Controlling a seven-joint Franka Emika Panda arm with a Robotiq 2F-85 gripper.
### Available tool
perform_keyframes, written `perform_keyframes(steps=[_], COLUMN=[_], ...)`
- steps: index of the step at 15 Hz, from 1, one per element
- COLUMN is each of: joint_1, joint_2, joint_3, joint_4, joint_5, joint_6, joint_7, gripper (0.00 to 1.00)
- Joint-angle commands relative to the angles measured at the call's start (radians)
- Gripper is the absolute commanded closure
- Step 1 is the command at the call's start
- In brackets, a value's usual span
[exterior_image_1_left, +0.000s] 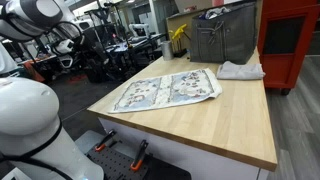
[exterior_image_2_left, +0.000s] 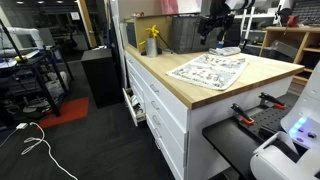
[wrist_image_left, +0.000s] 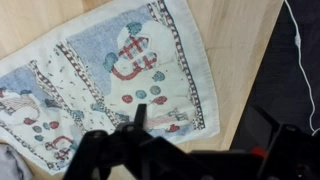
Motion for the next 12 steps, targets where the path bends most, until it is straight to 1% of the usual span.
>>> perform_keyframes(steps=[1, 12], joint_1=[0.01, 0.01], joint_2=[0.004, 0.015], joint_3=[-0.011, -0.012], joint_4=[-0.006, -0.013], joint_5=[-0.011, -0.011], joint_6=[-0.004, -0.003], joint_7=[0.007, 0.007], gripper=[0.0, 0.0])
